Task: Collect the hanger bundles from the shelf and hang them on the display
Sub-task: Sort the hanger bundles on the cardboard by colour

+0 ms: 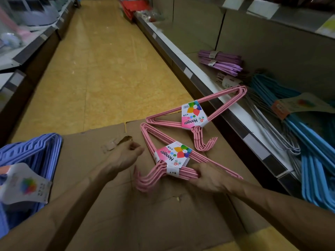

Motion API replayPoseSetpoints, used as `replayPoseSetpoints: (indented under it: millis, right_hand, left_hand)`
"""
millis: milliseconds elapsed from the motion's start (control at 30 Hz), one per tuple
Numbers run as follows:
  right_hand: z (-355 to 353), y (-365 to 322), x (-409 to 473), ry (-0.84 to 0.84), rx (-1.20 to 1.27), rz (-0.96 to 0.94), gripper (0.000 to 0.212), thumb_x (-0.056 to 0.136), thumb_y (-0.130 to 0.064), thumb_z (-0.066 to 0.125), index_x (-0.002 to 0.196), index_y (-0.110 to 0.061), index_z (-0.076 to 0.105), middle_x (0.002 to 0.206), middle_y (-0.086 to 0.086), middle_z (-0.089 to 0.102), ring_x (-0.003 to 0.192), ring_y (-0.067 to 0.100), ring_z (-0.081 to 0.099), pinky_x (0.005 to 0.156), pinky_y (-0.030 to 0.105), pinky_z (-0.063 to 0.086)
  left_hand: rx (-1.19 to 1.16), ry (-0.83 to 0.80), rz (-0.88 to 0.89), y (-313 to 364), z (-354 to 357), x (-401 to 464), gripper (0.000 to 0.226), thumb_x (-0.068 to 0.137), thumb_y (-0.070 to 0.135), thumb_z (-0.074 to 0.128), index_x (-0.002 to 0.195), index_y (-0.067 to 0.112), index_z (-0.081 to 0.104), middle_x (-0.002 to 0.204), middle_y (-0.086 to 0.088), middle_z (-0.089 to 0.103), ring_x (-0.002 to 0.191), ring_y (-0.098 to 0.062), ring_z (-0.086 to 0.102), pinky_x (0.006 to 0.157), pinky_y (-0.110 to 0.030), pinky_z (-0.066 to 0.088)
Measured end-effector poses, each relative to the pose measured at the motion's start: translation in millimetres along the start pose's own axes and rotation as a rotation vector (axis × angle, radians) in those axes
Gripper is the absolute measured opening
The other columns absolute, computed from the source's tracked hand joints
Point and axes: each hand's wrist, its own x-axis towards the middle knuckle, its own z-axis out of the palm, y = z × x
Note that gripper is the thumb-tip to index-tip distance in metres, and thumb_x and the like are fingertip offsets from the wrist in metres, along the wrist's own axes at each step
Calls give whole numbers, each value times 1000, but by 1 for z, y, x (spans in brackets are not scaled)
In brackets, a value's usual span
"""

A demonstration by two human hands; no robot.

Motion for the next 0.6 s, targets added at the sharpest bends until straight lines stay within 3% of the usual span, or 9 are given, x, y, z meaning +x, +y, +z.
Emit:
replayPoseSetpoints:
  millis: [100,200,300,433,500,600]
  right_hand:
    - [-4,-10,-1,78,259,14,29,90,-39,67,115,-24,67,98,-9,68,81,1,64,68,16,52]
    - [-14,-22,-4,125,493,49,27,88,-38,73,107,-20,68,84,-2,70,63,2,63,54,16,47]
    - [-21,-34,-6,129,645,102,32,85,-43,73,103,-18,68,76,4,68,53,7,61,47,21,48]
    - [-21,-55,-14,88,866,133,41,84,-40,76,103,-5,68,55,1,55,41,14,45,38,24,38]
    - [-16,-67,-19,36,971,113,48,84,-38,77,105,3,65,54,1,52,41,14,40,37,23,34]
    - [-10,-86,-24,-64,1066,118,41,85,-36,76,105,-1,65,56,1,51,41,12,37,37,22,32]
  left_hand:
    - [-52,-35,-2,0,-15,-2,33,99,47,49,96,16,62,100,-3,64,93,-20,61,87,-40,51]
    - [-327,-69,2,1,-28,-6,58,97,63,39,123,15,59,117,-6,66,105,-22,64,91,-39,52]
    - [-581,-76,17,14,-31,-9,63,94,64,41,128,12,57,122,-4,66,113,-18,62,102,-37,46]
    - [-483,-165,148,29,-25,-19,77,83,72,46,136,17,55,129,5,61,123,-9,54,106,-28,37]
    - [-442,-150,241,38,-22,-25,70,80,70,53,132,24,62,127,11,63,121,-6,55,104,-26,37]
    - [-477,-16,296,51,-17,-27,39,80,59,69,109,33,73,112,11,73,109,-7,65,100,-31,47]
